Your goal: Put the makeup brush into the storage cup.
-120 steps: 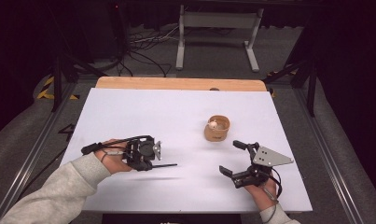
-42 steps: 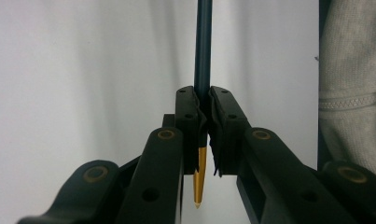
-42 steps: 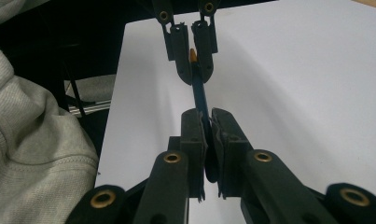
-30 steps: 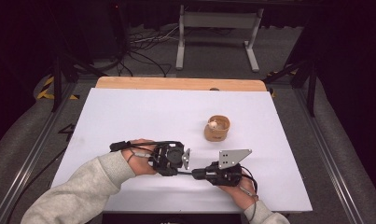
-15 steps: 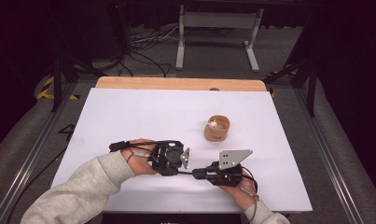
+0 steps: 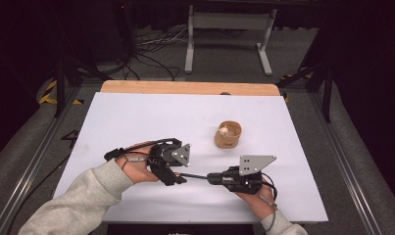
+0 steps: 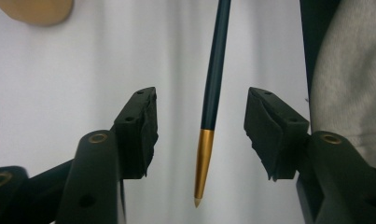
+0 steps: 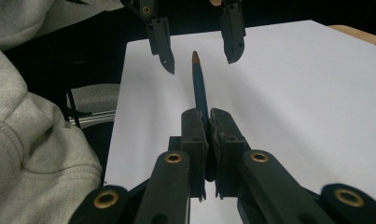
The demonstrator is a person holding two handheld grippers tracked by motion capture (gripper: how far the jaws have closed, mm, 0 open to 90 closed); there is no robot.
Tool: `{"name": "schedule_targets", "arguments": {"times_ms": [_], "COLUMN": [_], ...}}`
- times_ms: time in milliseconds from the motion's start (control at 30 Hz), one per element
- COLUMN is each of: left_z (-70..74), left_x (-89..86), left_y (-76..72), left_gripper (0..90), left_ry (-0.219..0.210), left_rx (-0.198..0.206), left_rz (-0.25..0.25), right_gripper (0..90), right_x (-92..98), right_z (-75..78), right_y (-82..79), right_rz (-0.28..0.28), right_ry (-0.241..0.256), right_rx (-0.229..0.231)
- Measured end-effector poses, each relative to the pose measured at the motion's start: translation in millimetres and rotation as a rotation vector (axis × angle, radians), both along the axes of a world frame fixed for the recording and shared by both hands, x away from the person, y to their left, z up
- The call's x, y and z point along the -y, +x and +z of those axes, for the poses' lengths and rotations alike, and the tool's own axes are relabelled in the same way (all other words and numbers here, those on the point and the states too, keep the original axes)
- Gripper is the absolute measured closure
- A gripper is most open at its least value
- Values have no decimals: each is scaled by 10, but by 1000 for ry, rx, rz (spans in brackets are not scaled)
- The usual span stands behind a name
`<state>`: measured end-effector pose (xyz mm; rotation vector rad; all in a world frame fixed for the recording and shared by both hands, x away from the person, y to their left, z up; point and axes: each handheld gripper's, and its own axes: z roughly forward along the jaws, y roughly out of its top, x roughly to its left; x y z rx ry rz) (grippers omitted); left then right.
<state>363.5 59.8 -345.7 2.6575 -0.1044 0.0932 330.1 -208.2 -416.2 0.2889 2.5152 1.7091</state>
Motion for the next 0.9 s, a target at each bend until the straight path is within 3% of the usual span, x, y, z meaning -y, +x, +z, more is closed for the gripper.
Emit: {"name": "schedule_targets", "arguments": {"times_ms": [367,600,733,900], "left_z": [-59,-170,-270,-358], "left_x": [-205,-276,-326,-410], "left_y": [11,18,20,-20], "left_gripper": [394,378,383,389], "left_ry": [-193,-244,-285,-374], "left_rx": [-42,-46,-72,-108], "left_rz": [67,92,115,133], "right_gripper": [851,852,852,852], "right_x": [54,77,73,109], "right_z": [55,81,67,90], "right_y": [-26,-35,-30,-28], "right_rz": [1,4,-3,-18], "right_ry": [20,31,17,40], "right_rx": [10,17,14,19]}}
